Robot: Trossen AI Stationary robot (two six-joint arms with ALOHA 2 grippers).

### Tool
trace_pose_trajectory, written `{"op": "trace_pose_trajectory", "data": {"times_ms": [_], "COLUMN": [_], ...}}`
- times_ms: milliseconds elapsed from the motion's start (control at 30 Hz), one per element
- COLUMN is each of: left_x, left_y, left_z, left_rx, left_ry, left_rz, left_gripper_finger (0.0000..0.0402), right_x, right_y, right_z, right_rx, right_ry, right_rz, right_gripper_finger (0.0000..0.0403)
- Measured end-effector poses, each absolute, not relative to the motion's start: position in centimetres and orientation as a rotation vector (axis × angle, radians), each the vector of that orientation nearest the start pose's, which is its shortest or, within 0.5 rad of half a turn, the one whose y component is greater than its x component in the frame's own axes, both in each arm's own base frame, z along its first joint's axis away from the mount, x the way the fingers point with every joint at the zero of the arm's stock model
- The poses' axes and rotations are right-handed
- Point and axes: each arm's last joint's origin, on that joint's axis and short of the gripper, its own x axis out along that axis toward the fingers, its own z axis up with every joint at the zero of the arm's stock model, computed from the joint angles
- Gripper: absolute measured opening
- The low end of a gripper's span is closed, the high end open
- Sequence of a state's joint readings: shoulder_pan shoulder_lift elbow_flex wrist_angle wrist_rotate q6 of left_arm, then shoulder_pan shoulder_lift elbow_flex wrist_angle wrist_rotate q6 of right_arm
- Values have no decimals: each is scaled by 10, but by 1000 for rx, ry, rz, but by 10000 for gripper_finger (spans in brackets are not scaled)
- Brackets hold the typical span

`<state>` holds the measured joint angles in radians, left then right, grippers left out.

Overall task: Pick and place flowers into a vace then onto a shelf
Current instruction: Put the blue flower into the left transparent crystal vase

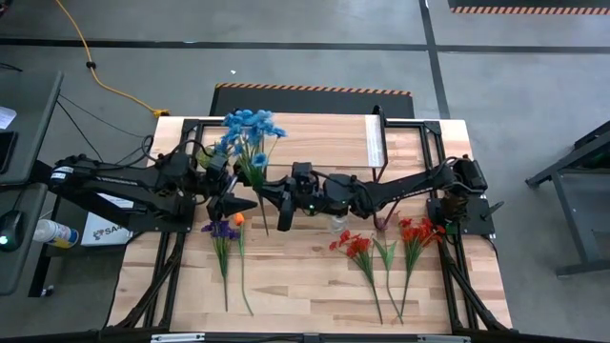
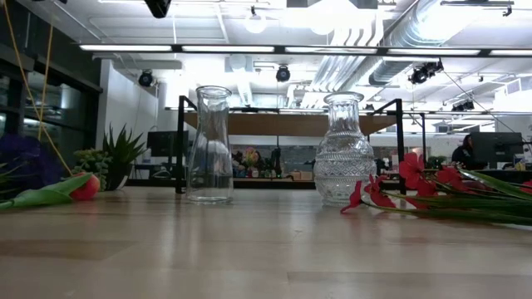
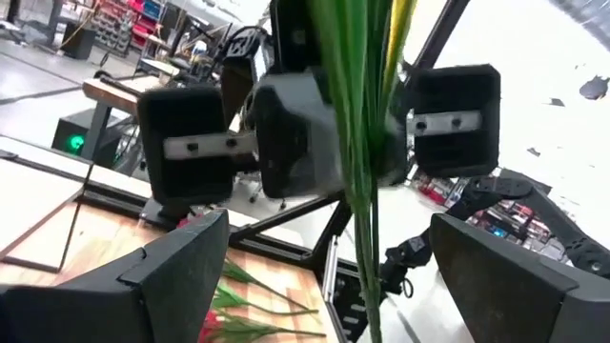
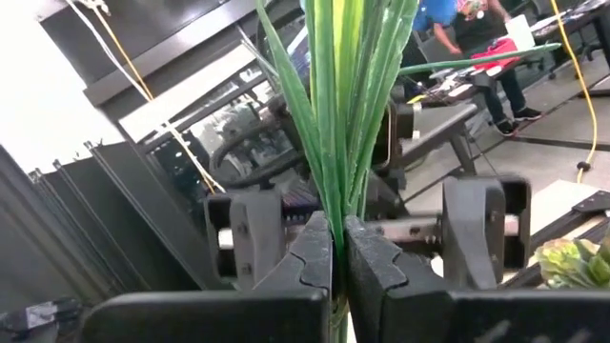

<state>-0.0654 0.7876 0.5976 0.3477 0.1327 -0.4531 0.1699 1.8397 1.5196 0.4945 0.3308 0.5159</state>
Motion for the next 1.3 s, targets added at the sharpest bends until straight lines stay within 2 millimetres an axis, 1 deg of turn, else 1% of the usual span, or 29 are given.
{"op": "trace_pose_trajectory", "data": {"times_ms": [167, 267, 733, 867, 933, 1033, 1067, 1133, 1233, 1300], "left_x": [181, 181, 181, 181, 181, 181, 181, 181, 181, 181], "left_y": [-15, -15, -14, -14, -14, -15, -15, -15, -15, -15], "left_z": [318, 317, 318, 318, 318, 318, 318, 318, 319, 319], "left_rx": [-452, -453, -451, -448, -435, -396, -392, -396, -414, -419], "left_ry": [-110, -108, -122, -123, -124, -122, -122, -123, -124, -123], "left_rz": [-214, -195, -158, -164, -171, -189, -193, -192, -188, -188], "left_gripper_finger": [392, 375, 224, 164, 121, 44, 27, 26, 40, 36], "right_x": [431, 431, 431, 431, 431, 431, 431, 431, 431, 431], "right_y": [64, 64, 64, 63, 63, 63, 64, 64, 64, 64], "right_z": [355, 355, 355, 354, 354, 354, 354, 354, 354, 354], "right_rx": [561, 562, 561, 561, 561, 563, 563, 563, 564, 569], "right_ry": [-211, -211, -211, -210, -210, -208, -208, -208, -208, -208], "right_rz": [-115, -114, -117, -122, -124, -122, -121, -117, -116, -113], "right_gripper_finger": [3, 3, 3, 3, 3, 8, 9, 12, 13, 14]}}
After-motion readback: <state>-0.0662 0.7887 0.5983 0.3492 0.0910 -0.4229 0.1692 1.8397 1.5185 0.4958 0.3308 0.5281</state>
